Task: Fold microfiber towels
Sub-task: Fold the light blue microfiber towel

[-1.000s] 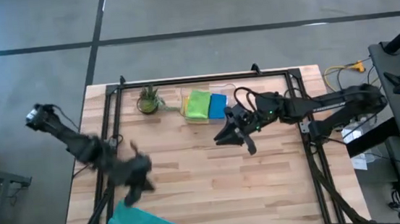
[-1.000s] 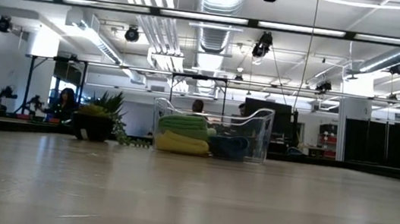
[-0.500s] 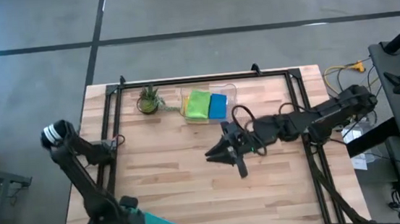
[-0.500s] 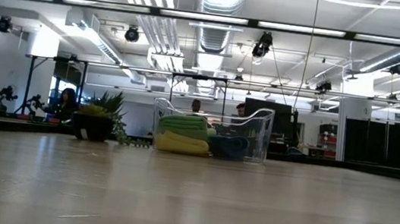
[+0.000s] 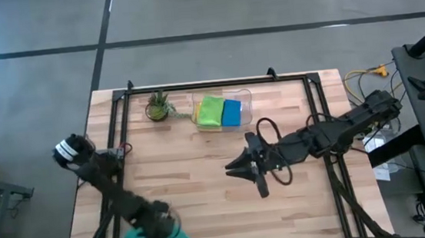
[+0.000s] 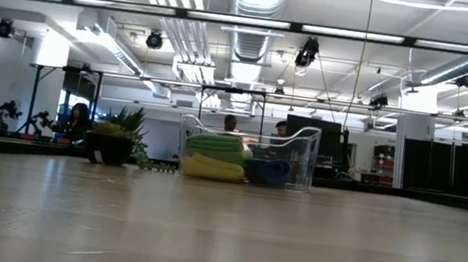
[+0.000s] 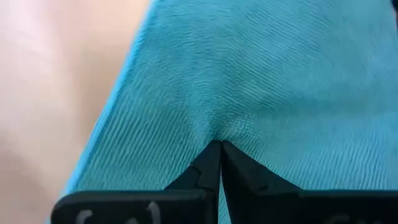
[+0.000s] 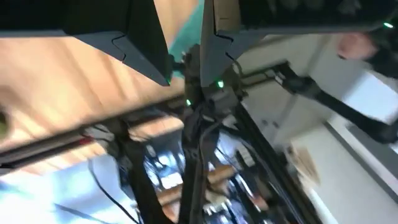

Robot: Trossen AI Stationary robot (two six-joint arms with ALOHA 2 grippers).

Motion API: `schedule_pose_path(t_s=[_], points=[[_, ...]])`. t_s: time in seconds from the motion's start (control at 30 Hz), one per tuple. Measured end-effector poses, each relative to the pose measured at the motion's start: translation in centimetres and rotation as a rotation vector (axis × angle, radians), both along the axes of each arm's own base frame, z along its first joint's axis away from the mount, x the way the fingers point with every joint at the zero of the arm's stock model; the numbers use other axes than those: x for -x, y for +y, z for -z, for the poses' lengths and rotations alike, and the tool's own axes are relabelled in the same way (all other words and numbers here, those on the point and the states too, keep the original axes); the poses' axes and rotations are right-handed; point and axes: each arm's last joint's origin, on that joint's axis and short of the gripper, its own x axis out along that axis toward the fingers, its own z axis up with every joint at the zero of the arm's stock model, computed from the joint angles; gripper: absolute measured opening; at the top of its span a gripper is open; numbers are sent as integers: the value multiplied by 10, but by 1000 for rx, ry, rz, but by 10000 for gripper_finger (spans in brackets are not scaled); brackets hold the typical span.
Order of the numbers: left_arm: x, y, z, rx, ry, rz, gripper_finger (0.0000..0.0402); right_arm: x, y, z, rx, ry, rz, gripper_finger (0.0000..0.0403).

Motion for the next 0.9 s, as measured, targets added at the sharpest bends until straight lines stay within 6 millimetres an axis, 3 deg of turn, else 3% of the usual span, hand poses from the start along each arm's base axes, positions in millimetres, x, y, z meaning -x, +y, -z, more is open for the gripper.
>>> schedule_pose_path(t_s=[0.27,0.43,0.5,0.63,0.8,0.9], points=[[-66,84,6,-13,-126,-195,0,16,-18,-15,199,180,-5,84],[-100,142,-19,-37,-249,-343,0,42,-33,-25,297,225,41,84],[-113,161,-42,-15,-340,-408,0,60,-41,-30,330,212,62,84],[-141,188,-110,72,-638,-476,0,100,-64,-39,344,138,105,84],[-175,213,-177,19,-869,-473,0,148,-91,-37,313,56,200,83],[-199,226,-201,-13,-928,-468,0,171,-100,-33,276,0,225,84]])
